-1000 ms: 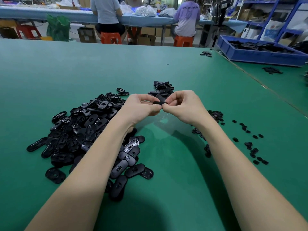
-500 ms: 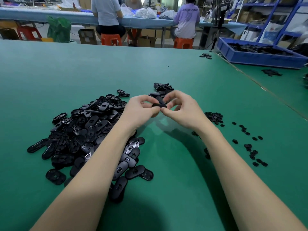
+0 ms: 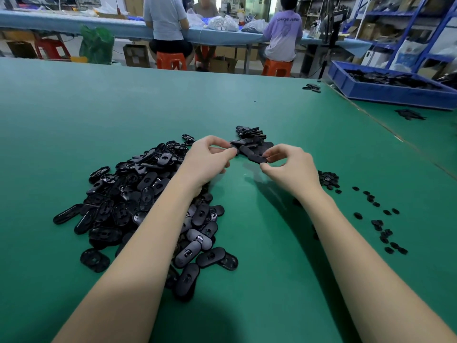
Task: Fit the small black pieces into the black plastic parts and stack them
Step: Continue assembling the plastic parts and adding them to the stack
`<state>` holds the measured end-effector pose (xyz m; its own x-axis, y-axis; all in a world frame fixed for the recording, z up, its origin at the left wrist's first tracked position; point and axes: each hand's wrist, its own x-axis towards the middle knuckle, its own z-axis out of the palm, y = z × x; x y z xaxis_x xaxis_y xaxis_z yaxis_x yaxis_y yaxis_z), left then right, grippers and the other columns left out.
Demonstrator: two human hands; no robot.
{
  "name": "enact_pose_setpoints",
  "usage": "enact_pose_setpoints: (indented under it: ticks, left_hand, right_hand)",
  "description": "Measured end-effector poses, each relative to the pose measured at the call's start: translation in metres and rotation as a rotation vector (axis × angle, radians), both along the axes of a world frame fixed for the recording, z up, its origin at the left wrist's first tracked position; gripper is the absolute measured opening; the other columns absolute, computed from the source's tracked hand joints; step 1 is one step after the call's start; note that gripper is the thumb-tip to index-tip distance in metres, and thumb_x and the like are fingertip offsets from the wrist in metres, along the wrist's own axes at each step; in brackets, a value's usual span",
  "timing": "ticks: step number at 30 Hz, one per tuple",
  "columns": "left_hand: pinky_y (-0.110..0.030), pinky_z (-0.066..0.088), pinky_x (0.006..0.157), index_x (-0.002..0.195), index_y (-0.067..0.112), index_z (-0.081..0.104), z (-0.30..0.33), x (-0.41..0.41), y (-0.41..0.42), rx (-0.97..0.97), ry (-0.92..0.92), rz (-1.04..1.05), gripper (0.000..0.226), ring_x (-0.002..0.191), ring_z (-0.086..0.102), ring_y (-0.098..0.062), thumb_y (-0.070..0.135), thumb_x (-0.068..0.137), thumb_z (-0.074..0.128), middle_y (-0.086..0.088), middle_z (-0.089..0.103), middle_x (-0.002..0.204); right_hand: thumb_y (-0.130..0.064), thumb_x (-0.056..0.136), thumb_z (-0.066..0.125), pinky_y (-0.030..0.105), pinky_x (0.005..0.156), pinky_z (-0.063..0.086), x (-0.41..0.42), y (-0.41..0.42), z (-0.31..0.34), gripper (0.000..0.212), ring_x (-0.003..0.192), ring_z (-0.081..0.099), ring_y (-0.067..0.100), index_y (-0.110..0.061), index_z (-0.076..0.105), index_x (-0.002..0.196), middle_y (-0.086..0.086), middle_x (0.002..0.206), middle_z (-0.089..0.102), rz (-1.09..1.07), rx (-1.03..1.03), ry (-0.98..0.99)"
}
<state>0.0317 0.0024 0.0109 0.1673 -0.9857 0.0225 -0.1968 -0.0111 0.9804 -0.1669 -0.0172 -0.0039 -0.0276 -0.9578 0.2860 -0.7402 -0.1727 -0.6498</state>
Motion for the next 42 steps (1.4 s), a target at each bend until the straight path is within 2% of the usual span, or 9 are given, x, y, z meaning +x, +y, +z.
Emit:
enact_pose_setpoints:
  ticks: [4,12,16,19,22,26,31,35,42]
  left_hand:
    - [-0.022,0.056,0.064,0.095,0.021,0.07,-0.001,0.001,-0.001,0.007,-0.041,-0.044,0.007,0.074,0.072,-0.008,0.025,0.09,0.07,0.003,0.072,0.086]
    - [-0.027,0.058,0.07,0.091,0.023,0.071,-0.006,0.003,-0.003,0.014,-0.098,-0.106,0.006,0.072,0.072,-0.008,0.028,0.09,0.069,0.0,0.075,0.09]
    - [-0.031,0.059,0.075,0.091,0.023,0.072,-0.006,0.005,-0.003,0.015,-0.109,-0.116,0.007,0.079,0.074,-0.013,0.029,0.09,0.068,-0.001,0.076,0.094]
    - [-0.035,0.06,0.075,0.091,0.021,0.072,-0.003,0.004,-0.002,0.012,-0.088,-0.107,0.011,0.079,0.074,-0.016,0.028,0.092,0.064,-0.001,0.076,0.094]
    - [-0.027,0.056,0.068,0.091,0.019,0.072,-0.002,0.002,-0.001,-0.012,-0.08,-0.104,0.017,0.072,0.07,-0.01,0.027,0.096,0.058,0.003,0.076,0.093]
    - [-0.026,0.055,0.068,0.093,0.017,0.071,0.0,0.001,0.0,-0.011,-0.103,-0.111,0.021,0.071,0.068,-0.01,0.028,0.099,0.055,0.003,0.075,0.096]
    - [-0.028,0.057,0.069,0.096,0.012,0.07,0.001,-0.002,0.003,-0.011,-0.134,-0.12,0.019,0.067,0.065,-0.01,0.024,0.1,0.056,0.002,0.074,0.092]
    - [-0.03,0.058,0.072,0.097,0.01,0.071,0.001,-0.002,0.003,-0.015,-0.16,-0.117,0.02,0.068,0.066,-0.01,0.024,0.099,0.057,0.003,0.074,0.089]
    - [-0.04,0.059,0.083,0.09,0.012,0.072,0.002,-0.002,0.006,-0.013,-0.194,-0.141,0.019,0.072,0.069,-0.012,0.024,0.098,0.059,-0.001,0.075,0.091]
  right_hand:
    - [-0.035,0.081,0.075,0.025,0.068,0.041,0.01,-0.02,0.009,0.01,0.093,0.063,0.007,-0.035,0.07,0.09,-0.02,0.084,0.068,-0.078,0.036,-0.04]
    - [-0.03,0.082,0.07,0.027,0.084,0.047,0.034,-0.071,0.021,0.026,0.112,0.064,0.021,-0.029,0.073,0.108,-0.006,0.112,0.074,-0.17,0.135,0.039]
    - [-0.032,0.082,0.069,0.03,0.083,0.049,0.033,-0.065,0.021,0.028,0.108,0.065,0.021,-0.029,0.07,0.11,-0.006,0.109,0.074,-0.16,0.107,0.073]
    - [-0.031,0.082,0.067,0.029,0.077,0.05,0.029,-0.044,0.023,0.015,0.097,0.066,0.015,-0.03,0.073,0.095,-0.013,0.094,0.073,-0.081,0.081,0.049]
    - [-0.03,0.084,0.071,0.018,0.069,0.052,0.024,-0.013,0.023,0.004,0.085,0.067,0.008,-0.03,0.075,0.085,-0.014,0.084,0.072,0.145,0.17,0.077]
    - [-0.034,0.083,0.077,0.01,0.065,0.046,0.029,0.019,0.03,0.004,0.07,0.062,-0.005,-0.033,0.079,0.086,-0.013,0.087,0.076,0.476,0.415,0.273]
    - [-0.035,0.082,0.082,0.012,0.066,0.046,0.044,0.034,0.037,0.015,0.065,0.059,0.0,-0.032,0.077,0.096,-0.012,0.084,0.073,0.659,0.509,0.278]
    - [-0.034,0.078,0.087,0.012,0.063,0.043,0.051,0.035,0.031,0.015,0.057,0.052,-0.005,-0.033,0.075,0.088,-0.014,0.077,0.069,0.682,0.466,0.297]
    - [-0.016,0.081,0.082,0.015,0.062,0.045,0.037,0.028,0.034,0.012,0.062,0.058,0.002,-0.022,0.075,0.088,-0.006,0.081,0.077,0.664,0.442,0.138]
